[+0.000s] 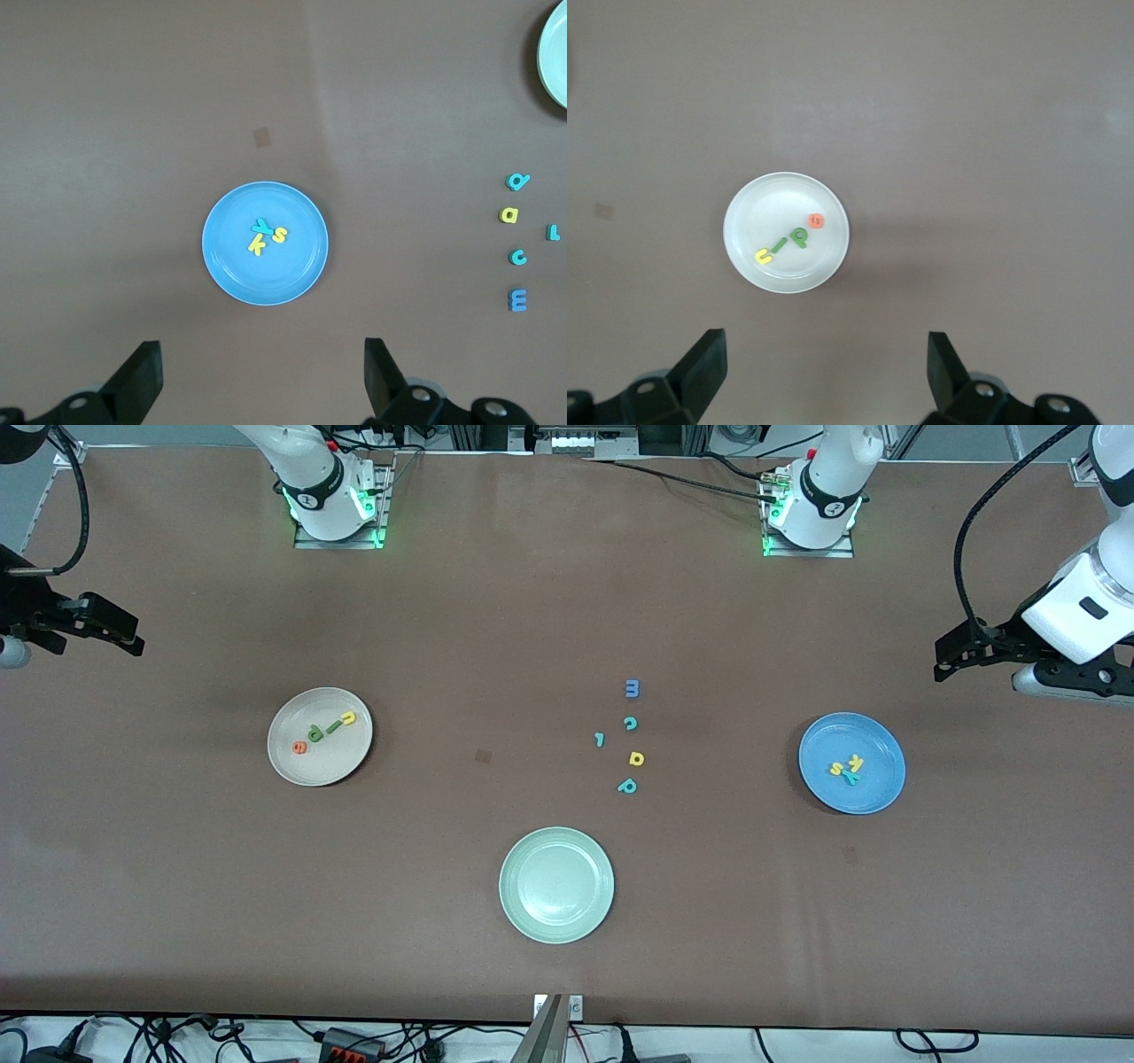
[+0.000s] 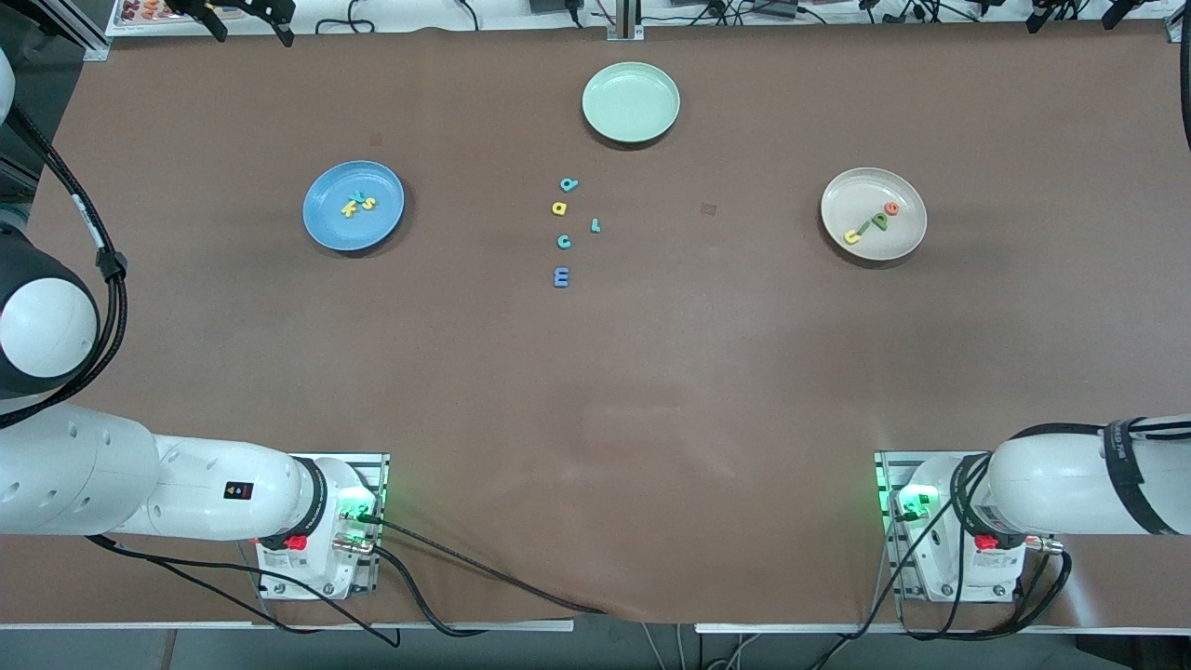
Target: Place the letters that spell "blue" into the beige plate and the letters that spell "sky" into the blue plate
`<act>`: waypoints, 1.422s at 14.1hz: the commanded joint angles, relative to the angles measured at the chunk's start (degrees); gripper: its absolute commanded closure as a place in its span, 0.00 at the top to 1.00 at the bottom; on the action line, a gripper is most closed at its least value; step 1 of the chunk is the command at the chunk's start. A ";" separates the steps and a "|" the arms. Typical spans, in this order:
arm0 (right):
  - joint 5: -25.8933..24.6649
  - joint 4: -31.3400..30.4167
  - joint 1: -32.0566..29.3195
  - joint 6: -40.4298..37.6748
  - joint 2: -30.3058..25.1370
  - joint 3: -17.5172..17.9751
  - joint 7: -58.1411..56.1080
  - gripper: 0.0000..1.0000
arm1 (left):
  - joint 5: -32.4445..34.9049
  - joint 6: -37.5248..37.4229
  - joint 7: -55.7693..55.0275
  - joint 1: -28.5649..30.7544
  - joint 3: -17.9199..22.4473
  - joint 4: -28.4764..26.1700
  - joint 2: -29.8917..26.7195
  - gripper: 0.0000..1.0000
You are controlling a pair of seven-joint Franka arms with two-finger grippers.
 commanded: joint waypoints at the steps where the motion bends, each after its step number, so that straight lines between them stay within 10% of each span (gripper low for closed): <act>1: -0.98 -0.78 0.75 1.03 -0.74 0.12 0.88 1.00 | -0.12 -0.99 -0.39 -0.17 0.00 1.77 0.79 1.00; 20: 0.61 -1.57 -1.45 1.21 -0.83 -0.76 0.79 1.00 | -0.12 -0.99 -0.39 -0.17 -0.09 1.77 0.79 1.00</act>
